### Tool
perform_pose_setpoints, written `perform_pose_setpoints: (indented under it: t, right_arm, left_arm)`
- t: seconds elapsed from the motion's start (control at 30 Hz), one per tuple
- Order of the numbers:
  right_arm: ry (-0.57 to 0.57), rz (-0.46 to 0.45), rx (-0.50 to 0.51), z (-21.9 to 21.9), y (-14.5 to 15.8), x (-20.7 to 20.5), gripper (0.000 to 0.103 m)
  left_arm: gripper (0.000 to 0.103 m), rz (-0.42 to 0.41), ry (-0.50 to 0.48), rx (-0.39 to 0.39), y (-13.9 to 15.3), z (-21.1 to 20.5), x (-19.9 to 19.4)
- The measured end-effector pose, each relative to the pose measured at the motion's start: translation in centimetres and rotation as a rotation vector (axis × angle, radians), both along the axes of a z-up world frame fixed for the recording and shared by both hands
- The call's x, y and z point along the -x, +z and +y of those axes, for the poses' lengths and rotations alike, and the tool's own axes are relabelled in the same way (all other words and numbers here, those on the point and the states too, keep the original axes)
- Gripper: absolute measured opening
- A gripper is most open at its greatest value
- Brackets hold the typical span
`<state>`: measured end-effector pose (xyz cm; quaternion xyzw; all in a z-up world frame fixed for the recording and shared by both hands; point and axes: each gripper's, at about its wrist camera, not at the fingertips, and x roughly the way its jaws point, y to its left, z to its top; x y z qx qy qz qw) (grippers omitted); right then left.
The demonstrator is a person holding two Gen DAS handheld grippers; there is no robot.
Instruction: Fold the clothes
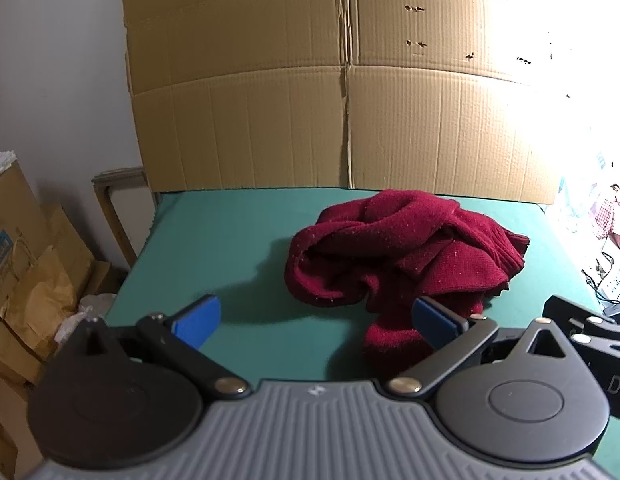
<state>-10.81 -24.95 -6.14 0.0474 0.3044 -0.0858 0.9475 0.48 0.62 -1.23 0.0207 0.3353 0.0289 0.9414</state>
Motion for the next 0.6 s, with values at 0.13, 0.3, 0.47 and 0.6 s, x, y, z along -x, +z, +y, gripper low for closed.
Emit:
perform_pose_setpoints:
  t: [0.13, 0.3, 0.47, 0.6]
  right_arm:
    - [0.002, 0.004, -0.002, 0.08, -0.07, -0.09, 0.095]
    - [0.004, 0.009, -0.003, -0.02, -0.07, -0.26, 0.095]
    - [0.004, 0.014, -0.005, -0.07, -0.25, -0.39, 0.095]
    - [0.004, 0.021, -0.008, -0.08, -0.39, -0.63, 0.095]
  left_arm:
    - [0.102, 0.004, 0.003, -0.001, -0.11, -0.03, -0.08]
    - [0.102, 0.005, 0.004, -0.014, -0.31, -0.18, -0.26]
    - [0.102, 0.014, 0.002, -0.021, -0.52, -0.17, -0.45]
    - [0.102, 0.022, 0.003, -0.022, -0.74, -0.14, -0.61]
